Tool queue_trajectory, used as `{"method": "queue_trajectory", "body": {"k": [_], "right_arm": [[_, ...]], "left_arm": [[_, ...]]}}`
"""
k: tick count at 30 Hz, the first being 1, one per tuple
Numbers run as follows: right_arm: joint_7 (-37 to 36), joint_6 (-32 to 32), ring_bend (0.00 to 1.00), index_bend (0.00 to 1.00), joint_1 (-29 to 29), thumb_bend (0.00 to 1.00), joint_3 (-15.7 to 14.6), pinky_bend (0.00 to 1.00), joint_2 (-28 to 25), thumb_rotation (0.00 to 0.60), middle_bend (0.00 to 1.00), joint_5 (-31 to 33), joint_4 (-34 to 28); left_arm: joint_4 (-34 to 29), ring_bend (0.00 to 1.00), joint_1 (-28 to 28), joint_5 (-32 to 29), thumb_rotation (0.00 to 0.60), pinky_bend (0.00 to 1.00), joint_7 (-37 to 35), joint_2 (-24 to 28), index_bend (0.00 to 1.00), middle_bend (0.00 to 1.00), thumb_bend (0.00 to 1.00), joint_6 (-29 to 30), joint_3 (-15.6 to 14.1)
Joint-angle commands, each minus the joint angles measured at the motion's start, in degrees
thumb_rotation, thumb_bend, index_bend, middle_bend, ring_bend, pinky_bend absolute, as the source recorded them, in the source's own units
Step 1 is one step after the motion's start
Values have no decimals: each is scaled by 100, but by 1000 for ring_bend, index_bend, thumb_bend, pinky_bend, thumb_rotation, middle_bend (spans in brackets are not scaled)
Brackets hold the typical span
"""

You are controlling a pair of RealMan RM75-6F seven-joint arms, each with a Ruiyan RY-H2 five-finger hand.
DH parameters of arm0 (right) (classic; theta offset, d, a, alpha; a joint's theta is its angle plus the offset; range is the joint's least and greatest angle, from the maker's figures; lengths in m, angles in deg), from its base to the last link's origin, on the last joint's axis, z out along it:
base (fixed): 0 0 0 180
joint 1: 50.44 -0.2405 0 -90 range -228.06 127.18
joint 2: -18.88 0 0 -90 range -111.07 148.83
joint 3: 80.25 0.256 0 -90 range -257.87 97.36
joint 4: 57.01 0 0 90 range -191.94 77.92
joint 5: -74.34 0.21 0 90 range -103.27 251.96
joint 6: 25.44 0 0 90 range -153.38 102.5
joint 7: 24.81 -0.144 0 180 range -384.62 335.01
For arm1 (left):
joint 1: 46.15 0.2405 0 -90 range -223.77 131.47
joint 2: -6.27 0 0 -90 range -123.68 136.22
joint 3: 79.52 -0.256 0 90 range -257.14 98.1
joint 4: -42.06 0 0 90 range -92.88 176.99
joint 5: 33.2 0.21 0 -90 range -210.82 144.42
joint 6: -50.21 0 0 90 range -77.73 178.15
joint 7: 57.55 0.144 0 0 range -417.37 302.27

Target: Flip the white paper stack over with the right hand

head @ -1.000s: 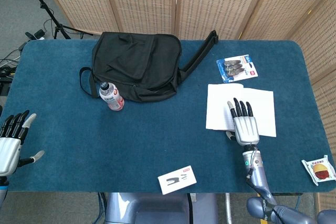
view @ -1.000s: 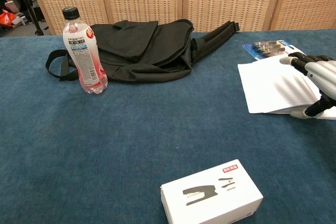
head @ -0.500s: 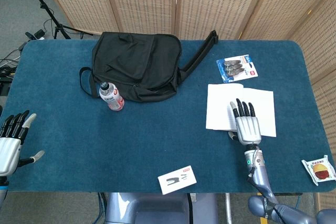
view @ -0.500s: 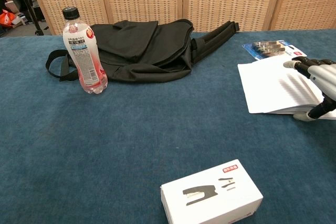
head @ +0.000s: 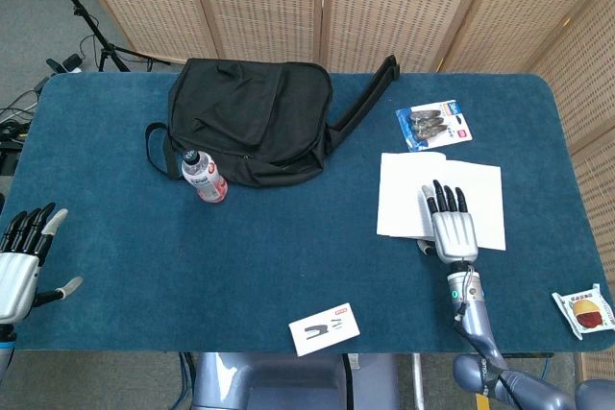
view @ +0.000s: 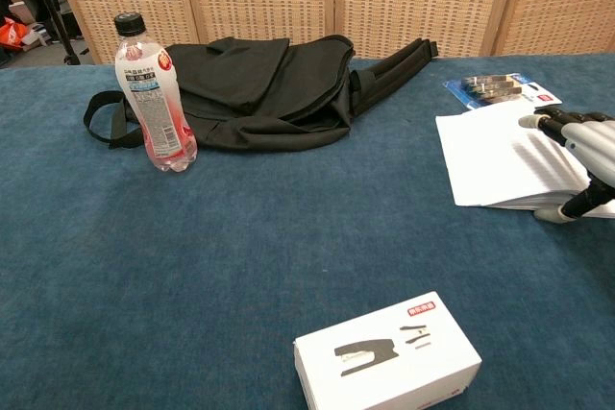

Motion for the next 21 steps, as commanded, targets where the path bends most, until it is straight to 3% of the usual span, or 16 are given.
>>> {"method": "queue_trajectory", "body": {"k": [1, 17, 21], "right_arm": [[-7, 38, 0, 34, -13, 232, -2, 0, 19, 600, 0, 33, 44], [-95, 18, 0, 34, -22, 260, -3, 0, 27, 600, 0, 68, 76], [-129, -6, 0, 34, -13, 366, 14, 0, 54, 600, 0, 96, 99]], "left_arm": [[0, 0, 1, 3, 552, 0, -3, 0, 0, 0, 59, 6, 0], [-23, 0, -2, 23, 553, 0, -46, 10, 0, 0, 59, -5, -16], [-28, 0, 0, 22, 553, 0, -63, 17, 0, 0, 59, -2, -17]]}}
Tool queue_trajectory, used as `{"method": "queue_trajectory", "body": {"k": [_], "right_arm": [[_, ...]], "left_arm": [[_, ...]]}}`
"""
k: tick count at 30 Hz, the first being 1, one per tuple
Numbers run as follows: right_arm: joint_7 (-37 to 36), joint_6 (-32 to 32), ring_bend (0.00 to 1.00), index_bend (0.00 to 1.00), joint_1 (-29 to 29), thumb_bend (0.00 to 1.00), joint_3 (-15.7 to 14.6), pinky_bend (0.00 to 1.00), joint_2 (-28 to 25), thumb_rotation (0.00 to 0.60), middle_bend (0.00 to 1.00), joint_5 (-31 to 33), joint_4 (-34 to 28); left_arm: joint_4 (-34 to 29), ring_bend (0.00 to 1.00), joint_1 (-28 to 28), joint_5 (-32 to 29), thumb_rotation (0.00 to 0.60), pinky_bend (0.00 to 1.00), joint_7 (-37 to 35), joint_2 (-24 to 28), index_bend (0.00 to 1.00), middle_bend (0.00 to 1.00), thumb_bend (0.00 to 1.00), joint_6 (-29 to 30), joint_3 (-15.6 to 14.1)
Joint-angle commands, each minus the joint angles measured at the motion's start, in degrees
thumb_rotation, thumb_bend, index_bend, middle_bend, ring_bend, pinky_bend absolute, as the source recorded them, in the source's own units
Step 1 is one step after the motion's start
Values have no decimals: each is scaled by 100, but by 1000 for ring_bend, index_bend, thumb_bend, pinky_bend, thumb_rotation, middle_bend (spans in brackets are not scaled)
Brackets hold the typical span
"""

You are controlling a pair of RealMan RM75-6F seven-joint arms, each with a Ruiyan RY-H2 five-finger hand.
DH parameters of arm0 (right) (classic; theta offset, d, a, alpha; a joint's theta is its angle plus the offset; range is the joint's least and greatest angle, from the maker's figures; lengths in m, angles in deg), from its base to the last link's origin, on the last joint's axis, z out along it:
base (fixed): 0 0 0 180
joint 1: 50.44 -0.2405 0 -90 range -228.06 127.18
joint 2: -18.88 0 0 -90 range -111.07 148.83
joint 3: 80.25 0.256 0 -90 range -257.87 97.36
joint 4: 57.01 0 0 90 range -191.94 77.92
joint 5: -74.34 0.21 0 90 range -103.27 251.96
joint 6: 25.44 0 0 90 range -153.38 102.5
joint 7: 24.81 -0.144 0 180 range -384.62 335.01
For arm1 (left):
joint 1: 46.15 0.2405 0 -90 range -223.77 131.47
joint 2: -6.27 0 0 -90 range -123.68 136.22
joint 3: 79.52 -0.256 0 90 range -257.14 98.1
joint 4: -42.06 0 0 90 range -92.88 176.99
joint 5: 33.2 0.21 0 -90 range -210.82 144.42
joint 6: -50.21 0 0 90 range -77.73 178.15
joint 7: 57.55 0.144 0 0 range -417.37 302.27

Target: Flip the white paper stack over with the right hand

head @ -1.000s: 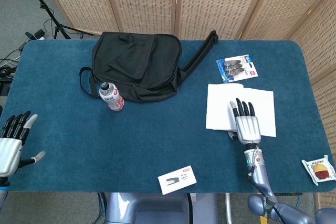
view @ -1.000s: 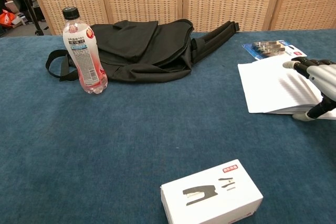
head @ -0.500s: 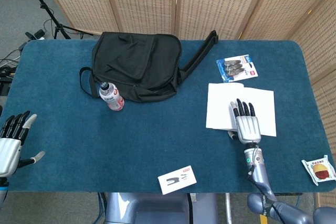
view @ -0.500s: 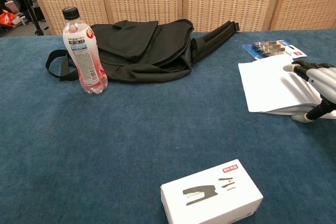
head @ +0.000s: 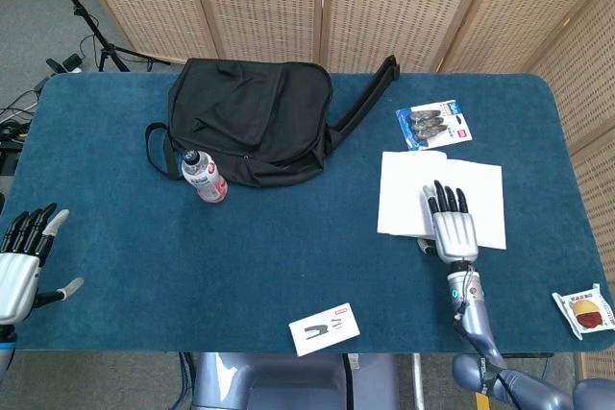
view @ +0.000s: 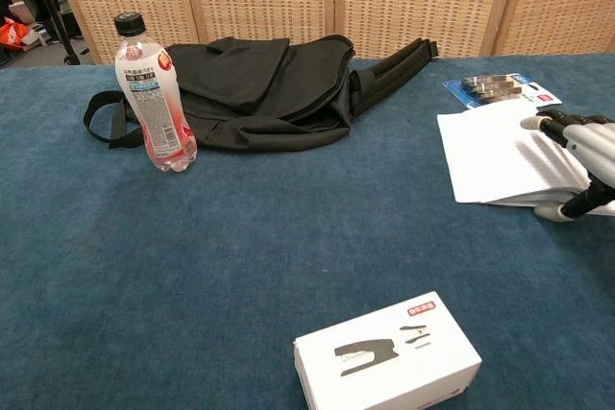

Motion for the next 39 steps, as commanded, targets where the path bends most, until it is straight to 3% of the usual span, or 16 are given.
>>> {"method": "queue_trajectory", "body": {"k": [1, 5, 16, 39], "right_arm": [[-24, -9, 0, 34, 7, 398, 8, 0, 11, 600, 0, 14, 10], [-93, -27, 0, 34, 23, 467, 12, 0, 30, 600, 0, 22, 45], [-268, -111, 0, 34, 74, 511, 70, 0, 101, 600, 0, 77, 161], [-860, -734, 0, 34, 307, 542, 579, 0, 320, 600, 0, 389, 50]], "left_arm": [[0, 0, 0, -5, 552, 0, -6, 0, 0, 0, 59, 0, 3], [1, 0, 0, -7, 552, 0, -16, -1, 0, 0, 59, 0, 4], [-4, 0, -5, 0, 552, 0, 8, -12, 0, 0, 59, -13, -3], [-17, 0, 7, 0, 552, 0, 18, -31, 0, 0, 59, 29, 11]]}}
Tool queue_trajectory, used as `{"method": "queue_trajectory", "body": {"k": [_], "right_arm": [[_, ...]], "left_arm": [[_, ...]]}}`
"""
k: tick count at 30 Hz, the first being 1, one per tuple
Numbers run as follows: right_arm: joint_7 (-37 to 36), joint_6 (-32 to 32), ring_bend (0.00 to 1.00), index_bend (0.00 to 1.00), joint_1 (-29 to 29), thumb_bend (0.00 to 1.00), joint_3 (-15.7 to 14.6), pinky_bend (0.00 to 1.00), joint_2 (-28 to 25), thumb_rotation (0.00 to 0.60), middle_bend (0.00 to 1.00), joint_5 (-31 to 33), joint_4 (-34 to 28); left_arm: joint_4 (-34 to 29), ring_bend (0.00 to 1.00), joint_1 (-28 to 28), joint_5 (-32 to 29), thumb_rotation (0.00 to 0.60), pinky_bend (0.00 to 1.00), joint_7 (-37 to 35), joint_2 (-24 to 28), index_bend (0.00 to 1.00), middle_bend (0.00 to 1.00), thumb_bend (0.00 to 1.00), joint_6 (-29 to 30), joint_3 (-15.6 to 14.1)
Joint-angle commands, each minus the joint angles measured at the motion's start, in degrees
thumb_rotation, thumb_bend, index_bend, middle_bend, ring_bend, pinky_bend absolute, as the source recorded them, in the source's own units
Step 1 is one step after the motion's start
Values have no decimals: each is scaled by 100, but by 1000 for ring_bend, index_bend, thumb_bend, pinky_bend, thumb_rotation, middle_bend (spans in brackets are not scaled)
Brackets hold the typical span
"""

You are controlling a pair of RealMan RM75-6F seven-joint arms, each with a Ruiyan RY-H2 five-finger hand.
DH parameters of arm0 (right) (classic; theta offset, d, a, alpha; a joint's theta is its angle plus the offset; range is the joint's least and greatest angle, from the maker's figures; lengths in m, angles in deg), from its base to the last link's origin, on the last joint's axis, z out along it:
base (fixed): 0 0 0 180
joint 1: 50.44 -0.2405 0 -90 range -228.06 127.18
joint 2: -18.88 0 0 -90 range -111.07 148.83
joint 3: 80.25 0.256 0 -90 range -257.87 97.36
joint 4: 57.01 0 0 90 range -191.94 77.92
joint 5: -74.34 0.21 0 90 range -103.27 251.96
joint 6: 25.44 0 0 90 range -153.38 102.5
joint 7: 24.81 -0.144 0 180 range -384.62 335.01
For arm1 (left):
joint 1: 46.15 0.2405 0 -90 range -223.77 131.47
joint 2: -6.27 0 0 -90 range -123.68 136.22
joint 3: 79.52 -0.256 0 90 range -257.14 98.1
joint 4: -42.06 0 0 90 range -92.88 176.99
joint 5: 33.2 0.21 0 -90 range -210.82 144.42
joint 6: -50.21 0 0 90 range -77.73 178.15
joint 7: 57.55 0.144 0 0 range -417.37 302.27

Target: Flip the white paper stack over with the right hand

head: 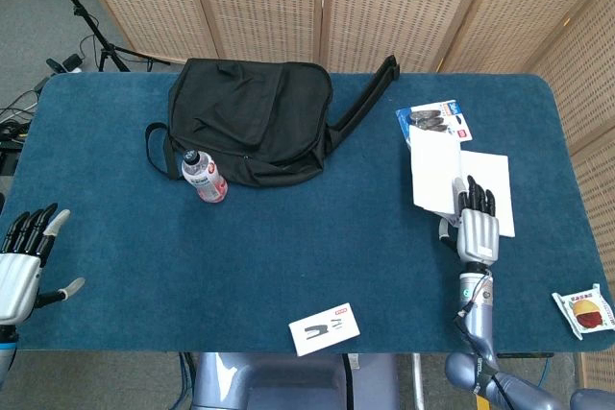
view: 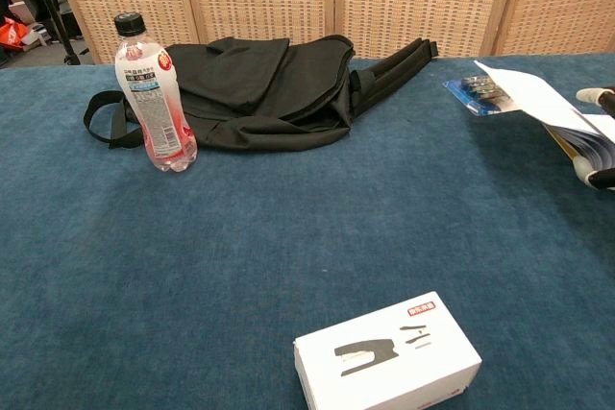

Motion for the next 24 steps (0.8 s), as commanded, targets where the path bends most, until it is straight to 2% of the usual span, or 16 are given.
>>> {"method": "queue_trajectory", "body": {"k": [1, 24], "right_arm": [[-69, -82, 0, 34, 18, 541, 59, 0, 19, 600, 0, 6, -27], [-408, -556, 0, 0, 161, 543, 470, 0, 140, 600, 0, 234, -96]], "left_arm": [[-2, 0, 2, 0, 552, 0, 0, 2, 0, 0, 60, 3, 0], [-28, 0, 13, 3, 553, 0, -13, 11, 0, 0, 59, 26, 4]]}}
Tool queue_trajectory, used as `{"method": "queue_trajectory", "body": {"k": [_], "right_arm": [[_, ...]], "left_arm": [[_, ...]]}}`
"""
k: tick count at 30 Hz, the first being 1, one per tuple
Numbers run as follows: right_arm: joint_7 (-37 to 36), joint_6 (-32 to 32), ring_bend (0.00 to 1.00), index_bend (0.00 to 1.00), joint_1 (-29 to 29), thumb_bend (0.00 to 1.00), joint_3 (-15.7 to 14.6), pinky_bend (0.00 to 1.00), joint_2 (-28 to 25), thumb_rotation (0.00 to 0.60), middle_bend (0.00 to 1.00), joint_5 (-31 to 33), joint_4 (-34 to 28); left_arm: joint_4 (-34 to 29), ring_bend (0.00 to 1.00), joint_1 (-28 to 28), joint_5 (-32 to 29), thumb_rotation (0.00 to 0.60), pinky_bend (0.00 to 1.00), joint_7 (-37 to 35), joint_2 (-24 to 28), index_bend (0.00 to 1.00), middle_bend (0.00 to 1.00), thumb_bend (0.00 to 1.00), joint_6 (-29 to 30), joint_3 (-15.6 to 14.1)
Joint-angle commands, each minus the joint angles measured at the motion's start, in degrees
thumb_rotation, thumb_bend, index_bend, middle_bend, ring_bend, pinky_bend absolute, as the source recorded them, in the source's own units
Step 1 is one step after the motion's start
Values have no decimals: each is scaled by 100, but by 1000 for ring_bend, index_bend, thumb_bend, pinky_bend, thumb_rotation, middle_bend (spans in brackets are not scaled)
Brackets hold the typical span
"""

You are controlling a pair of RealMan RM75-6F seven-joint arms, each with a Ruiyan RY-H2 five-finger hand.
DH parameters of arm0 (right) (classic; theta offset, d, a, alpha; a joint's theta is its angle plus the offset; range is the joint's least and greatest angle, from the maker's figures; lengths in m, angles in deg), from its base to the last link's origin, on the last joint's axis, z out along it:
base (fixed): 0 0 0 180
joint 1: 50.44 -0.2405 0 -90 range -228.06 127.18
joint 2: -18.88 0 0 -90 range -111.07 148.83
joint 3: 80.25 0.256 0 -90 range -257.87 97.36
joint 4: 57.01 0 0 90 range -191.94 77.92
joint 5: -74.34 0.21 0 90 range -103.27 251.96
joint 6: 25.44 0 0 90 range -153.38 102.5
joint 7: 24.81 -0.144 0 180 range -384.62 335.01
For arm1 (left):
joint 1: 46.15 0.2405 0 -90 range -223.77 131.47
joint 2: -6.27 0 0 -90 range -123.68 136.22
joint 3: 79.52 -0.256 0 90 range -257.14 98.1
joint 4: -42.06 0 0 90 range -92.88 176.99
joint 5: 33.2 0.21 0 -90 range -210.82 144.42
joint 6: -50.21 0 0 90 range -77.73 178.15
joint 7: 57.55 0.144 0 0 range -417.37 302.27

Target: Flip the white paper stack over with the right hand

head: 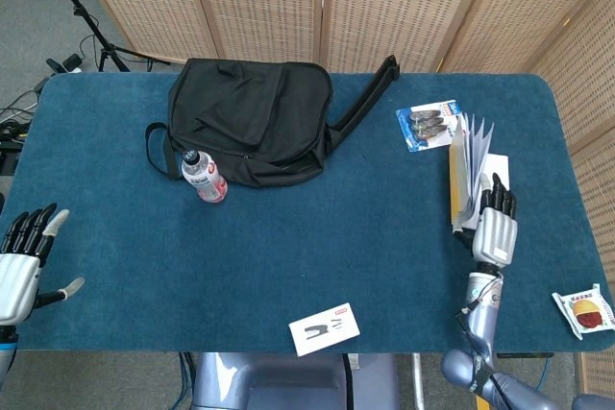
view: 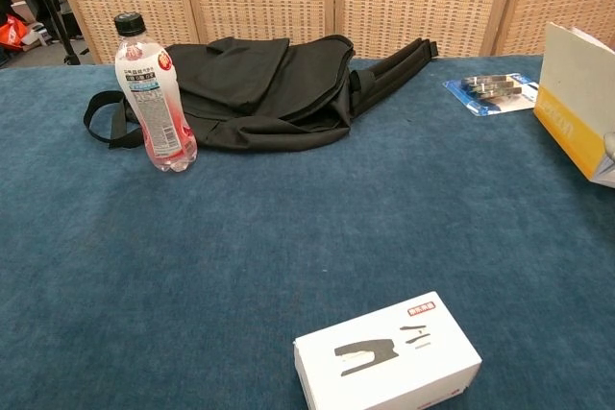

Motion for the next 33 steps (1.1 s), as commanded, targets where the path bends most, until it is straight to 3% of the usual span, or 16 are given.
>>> {"method": "queue_trajectory", "body": {"k": [1, 13, 25, 26, 27, 29, 33], "right_arm": [[-70, -142, 0, 0, 21, 543, 111, 0, 29, 600, 0, 38, 17], [-94, -330, 0, 0, 100, 542, 281, 0, -226, 600, 0, 54, -159], [-145, -540, 0, 0, 423, 531, 336, 0, -842, 600, 0, 48, -597], [-121, -498, 0, 0, 481, 523, 252, 0, -969, 600, 0, 1, -720], [-157, -347, 0, 0, 568, 519, -98, 0, -1302, 600, 0, -365, -875], [-317, -193, 0, 0, 680, 505, -445, 0, -1736, 600, 0, -759, -1076], [-215, -207, 0, 0, 783, 467, -849, 0, -2124, 600, 0, -1241, -1075]], "left_arm": [[-1, 0, 3, -7, 553, 0, -8, 2, 0, 0, 59, 8, 7], [-2, 0, 16, -13, 552, 0, -39, 15, 0, 0, 59, 34, 17], [-17, 0, 24, 1, 552, 0, -32, 24, 0, 0, 58, 62, 22], [-15, 0, 25, -1, 552, 0, -26, 22, 0, 0, 58, 59, 20], [-12, 0, 31, -8, 552, 0, -26, 22, 0, 0, 58, 75, 30], [-8, 0, 35, -17, 552, 0, -25, 21, 0, 0, 59, 81, 36], [6, 0, 34, -33, 553, 0, -2, 9, 0, 0, 59, 76, 44]]}}
